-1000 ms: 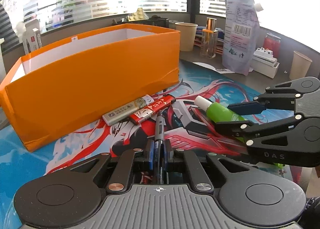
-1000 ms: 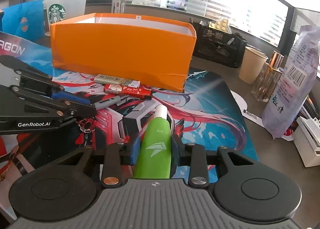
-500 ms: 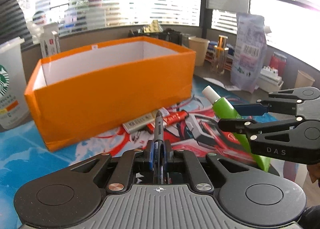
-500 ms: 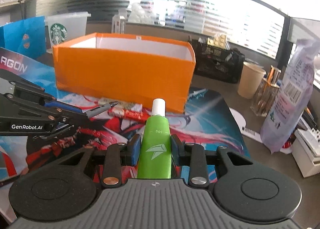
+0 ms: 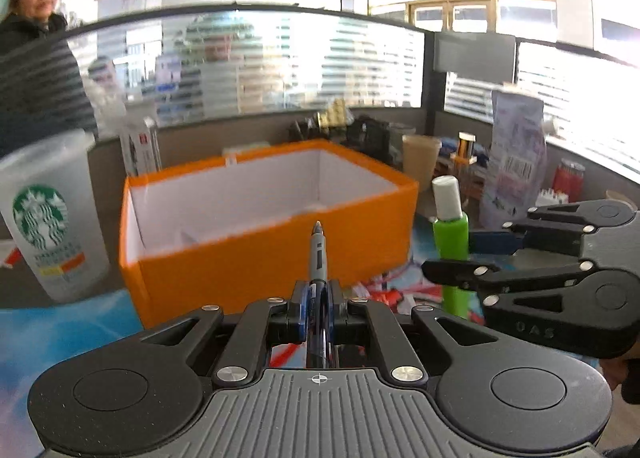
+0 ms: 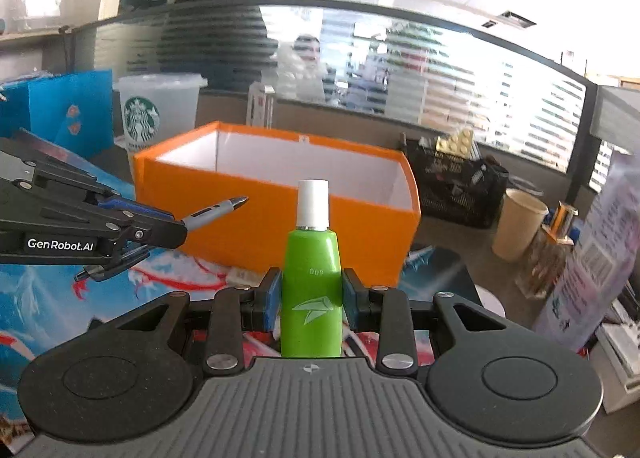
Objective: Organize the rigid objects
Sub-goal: 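Lift the grey pen and green tube and carry both over the orange box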
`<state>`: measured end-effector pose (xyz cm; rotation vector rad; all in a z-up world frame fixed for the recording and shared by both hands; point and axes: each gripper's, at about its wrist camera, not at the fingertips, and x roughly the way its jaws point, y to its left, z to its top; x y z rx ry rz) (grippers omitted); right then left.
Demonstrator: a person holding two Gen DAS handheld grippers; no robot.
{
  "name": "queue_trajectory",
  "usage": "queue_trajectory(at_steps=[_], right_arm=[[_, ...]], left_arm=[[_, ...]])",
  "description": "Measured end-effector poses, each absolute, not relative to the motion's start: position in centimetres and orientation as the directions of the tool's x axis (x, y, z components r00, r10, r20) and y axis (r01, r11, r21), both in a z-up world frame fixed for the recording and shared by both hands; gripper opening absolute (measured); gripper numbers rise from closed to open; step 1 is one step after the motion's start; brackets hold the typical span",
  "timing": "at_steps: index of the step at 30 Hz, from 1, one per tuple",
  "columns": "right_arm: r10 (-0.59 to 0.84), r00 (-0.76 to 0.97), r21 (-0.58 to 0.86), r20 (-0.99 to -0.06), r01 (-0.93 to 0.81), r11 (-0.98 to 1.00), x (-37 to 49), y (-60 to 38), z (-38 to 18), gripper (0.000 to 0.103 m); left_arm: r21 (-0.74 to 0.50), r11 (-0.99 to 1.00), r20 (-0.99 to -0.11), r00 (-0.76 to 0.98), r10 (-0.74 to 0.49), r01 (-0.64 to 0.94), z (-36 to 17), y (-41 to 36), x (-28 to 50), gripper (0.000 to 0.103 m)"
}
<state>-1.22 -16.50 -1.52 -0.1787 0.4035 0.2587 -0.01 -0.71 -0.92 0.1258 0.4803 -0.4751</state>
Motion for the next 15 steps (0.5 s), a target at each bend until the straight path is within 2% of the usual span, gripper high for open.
queue_trajectory(at_steps=[15], right_arm=[[0.282, 0.917, -0.146, -0.281, -0.331, 0.932, 0.6, -14.4, 3.7, 0.029]], left_arm=[[0.018, 0.911, -0.362, 0.852, -0.378, 0.412, 4.2, 0.5, 1.2, 0.007]])
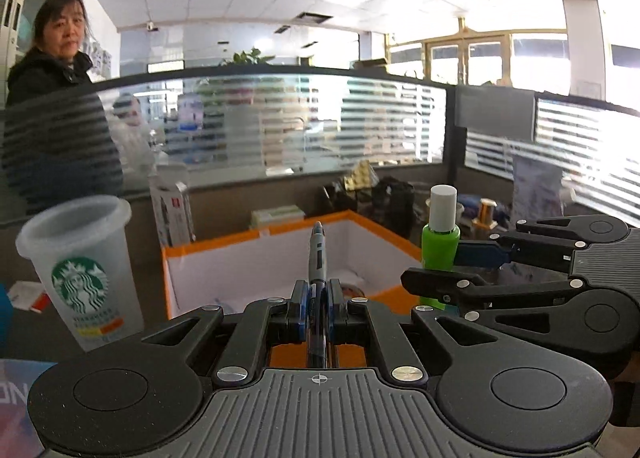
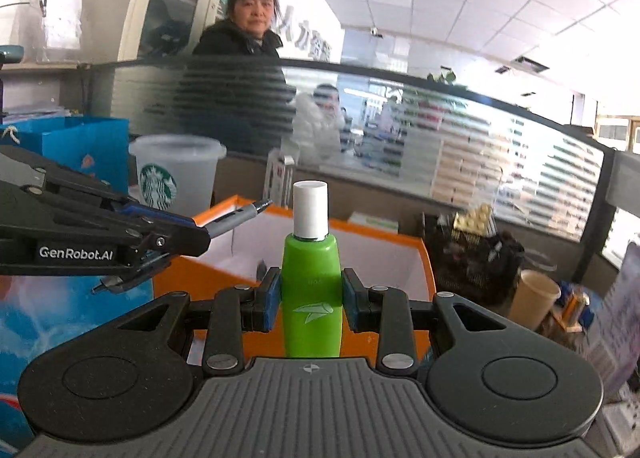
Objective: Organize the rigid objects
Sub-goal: 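Lift the grey pen and green tube and carry both over the orange box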
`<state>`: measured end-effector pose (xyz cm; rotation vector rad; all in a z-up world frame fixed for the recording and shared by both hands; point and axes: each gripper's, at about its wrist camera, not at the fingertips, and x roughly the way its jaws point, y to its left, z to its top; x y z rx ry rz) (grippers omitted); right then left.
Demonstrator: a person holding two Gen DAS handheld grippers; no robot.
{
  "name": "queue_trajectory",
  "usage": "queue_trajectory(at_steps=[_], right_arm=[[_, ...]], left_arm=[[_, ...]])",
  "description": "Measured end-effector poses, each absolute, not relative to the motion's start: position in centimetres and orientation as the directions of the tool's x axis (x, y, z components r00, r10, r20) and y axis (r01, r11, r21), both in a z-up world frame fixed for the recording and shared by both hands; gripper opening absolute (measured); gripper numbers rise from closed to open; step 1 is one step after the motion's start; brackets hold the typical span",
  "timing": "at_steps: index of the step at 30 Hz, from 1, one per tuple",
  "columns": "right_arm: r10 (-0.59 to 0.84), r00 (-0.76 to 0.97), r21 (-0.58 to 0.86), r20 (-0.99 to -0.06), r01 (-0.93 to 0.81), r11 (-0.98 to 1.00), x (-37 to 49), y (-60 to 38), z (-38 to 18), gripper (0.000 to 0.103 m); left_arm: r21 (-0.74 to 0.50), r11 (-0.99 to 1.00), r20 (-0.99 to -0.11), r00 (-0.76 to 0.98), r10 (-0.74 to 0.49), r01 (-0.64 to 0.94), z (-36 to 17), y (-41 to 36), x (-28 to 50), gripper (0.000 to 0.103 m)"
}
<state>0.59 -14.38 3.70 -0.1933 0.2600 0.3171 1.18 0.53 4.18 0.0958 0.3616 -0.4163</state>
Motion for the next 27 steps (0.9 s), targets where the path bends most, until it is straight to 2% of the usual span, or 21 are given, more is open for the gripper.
queue_trajectory(at_steps=[16, 27], right_arm=[[0.319, 0.931, -0.137, -0.180, -0.344, 0.929, 3.9, -14.3, 8.4, 0.029], [0.330, 0.931, -0.114, -0.155, -0.349, 0.930, 7.6, -14.3, 9.8, 0.029]], left_arm=[[0.021, 0.933, -0.298, 0.893, -0.338, 0.360, 7.9, 1.4, 4.6, 0.007], [0.005, 0.941, -0.301, 0.898, -0.321, 0.338, 8.7, 1.8, 8.3, 0.007]])
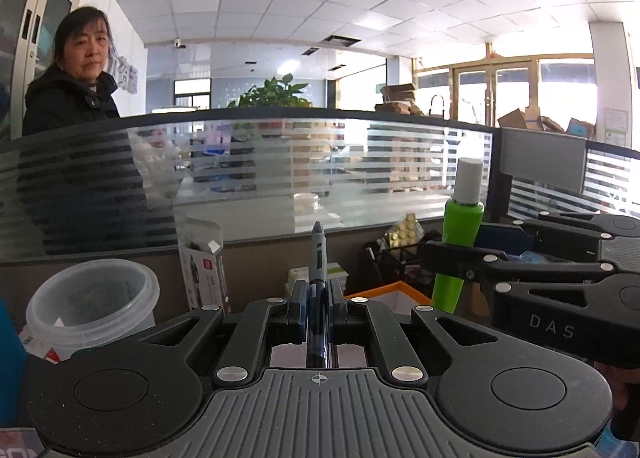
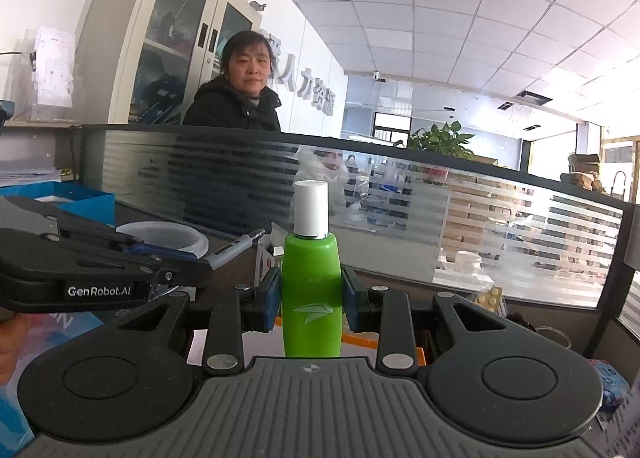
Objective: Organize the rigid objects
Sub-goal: 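Lift the grey pen and green tube and carry both over the orange box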
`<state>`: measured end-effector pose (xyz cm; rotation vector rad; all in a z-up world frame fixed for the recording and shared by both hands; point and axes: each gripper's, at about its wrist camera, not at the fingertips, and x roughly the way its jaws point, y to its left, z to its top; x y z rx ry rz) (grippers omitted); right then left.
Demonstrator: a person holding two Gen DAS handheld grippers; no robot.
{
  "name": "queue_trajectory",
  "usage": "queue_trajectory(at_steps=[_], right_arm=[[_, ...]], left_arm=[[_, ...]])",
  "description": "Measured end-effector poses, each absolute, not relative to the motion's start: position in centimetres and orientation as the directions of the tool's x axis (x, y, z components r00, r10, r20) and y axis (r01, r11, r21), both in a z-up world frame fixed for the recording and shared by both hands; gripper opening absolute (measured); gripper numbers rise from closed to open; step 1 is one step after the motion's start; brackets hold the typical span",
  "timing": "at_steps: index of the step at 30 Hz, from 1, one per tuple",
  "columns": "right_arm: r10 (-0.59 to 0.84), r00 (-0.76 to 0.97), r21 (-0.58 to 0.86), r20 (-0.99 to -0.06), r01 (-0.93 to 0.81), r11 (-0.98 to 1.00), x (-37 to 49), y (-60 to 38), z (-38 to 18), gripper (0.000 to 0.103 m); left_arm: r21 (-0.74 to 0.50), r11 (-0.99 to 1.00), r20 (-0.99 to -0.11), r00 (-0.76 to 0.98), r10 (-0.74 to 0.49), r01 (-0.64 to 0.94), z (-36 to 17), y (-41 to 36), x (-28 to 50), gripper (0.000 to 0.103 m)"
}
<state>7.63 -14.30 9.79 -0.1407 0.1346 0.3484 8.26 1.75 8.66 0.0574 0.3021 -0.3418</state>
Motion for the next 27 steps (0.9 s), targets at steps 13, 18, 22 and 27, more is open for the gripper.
queue_trajectory(at_steps=[13, 18, 22, 27], right_arm=[[0.339, 0.910, -0.055, -0.239, -0.361, 0.931, 11.7, -14.3, 7.1, 0.029], [0.347, 0.896, -0.026, -0.277, -0.368, 0.929, 12.3, -14.7, 6.0, 0.029], [0.346, 0.890, -0.018, -0.297, -0.368, 0.930, 12.6, -14.7, 5.2, 0.029], [0.358, 0.876, 0.003, -0.322, -0.377, 0.926, 13.1, -14.8, 4.4, 0.029]], left_arm=[[-0.028, 0.945, -0.384, 0.869, -0.311, 0.325, 5.4, 2.1, 11.3, 0.007], [-0.040, 0.942, -0.413, 0.853, -0.318, 0.333, 4.2, 2.0, 11.7, 0.007], [-0.055, 0.943, -0.439, 0.840, -0.319, 0.330, 3.1, 2.0, 12.1, 0.007], [-0.072, 0.945, -0.470, 0.825, -0.313, 0.318, 1.9, 2.3, 13.0, 0.007]])
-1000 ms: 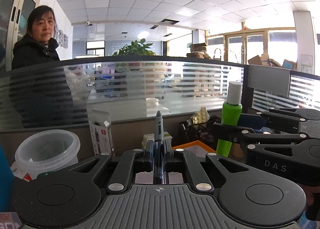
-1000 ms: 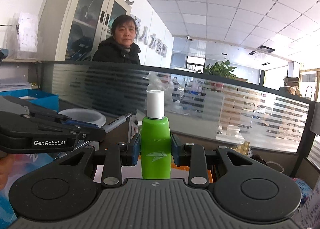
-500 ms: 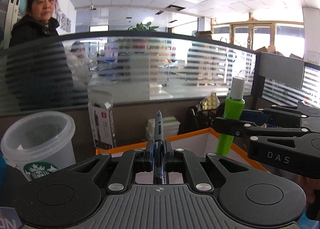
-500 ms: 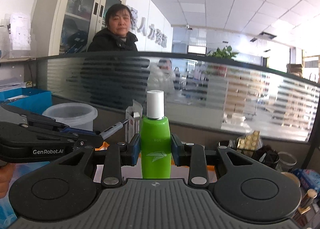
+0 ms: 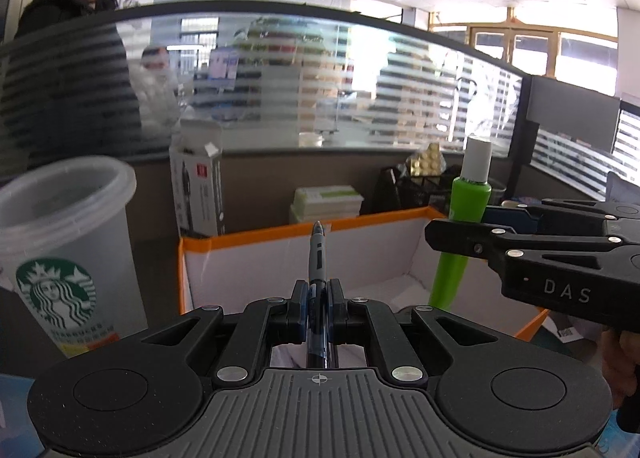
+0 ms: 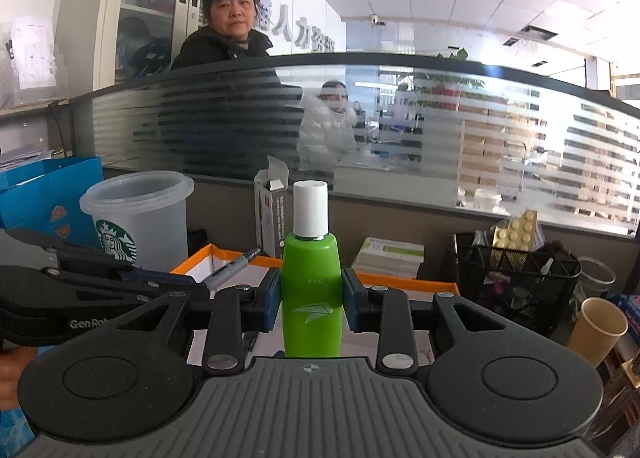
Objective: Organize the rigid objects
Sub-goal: 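Lift the grey pen and green tube and carry both over the orange box, then lower the pen and green tube into the box and open both tools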
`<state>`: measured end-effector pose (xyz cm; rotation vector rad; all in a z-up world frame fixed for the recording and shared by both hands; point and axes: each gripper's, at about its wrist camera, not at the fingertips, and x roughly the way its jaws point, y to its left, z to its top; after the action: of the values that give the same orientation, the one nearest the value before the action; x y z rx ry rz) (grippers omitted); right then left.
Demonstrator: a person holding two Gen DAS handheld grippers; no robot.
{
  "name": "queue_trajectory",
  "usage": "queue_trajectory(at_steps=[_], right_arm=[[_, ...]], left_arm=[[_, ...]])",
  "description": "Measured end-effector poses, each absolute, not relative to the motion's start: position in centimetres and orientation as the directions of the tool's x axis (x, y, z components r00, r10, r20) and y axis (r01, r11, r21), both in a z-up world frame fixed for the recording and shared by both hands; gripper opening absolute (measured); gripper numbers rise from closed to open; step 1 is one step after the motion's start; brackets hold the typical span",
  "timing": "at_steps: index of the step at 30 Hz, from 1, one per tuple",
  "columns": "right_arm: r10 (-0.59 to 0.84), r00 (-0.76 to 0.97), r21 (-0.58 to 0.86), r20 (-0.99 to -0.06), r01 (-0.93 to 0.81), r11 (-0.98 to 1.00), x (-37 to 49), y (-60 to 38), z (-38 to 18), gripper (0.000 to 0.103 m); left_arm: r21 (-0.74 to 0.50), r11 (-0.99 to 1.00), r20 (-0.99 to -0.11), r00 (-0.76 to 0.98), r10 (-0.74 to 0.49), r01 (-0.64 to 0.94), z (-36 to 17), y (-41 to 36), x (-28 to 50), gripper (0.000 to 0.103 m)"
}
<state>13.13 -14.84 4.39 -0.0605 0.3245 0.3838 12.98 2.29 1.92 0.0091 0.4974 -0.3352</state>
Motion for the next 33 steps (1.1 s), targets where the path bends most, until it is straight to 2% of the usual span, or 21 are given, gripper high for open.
queue_trajectory(at_steps=[8, 16, 33], right_arm=[[0.393, 0.835, 0.068, -0.384, -0.399, 0.914, 14.6, -14.9, 3.0, 0.029], [0.391, 0.810, 0.073, -0.437, -0.401, 0.913, 15.9, -14.6, 2.0, 0.029], [0.381, 0.776, 0.080, -0.502, -0.397, 0.914, 19.0, -13.5, 1.1, 0.030]], left_arm=[[-0.092, 0.949, -0.513, 0.803, -0.304, 0.300, 0.3, 2.7, 14.4, 0.007], [-0.112, 0.953, -0.555, 0.778, -0.295, 0.282, -1.3, 2.8, 15.8, 0.007], [-0.113, 0.959, -0.585, 0.763, -0.276, 0.260, -2.3, 2.4, 16.8, 0.007]])
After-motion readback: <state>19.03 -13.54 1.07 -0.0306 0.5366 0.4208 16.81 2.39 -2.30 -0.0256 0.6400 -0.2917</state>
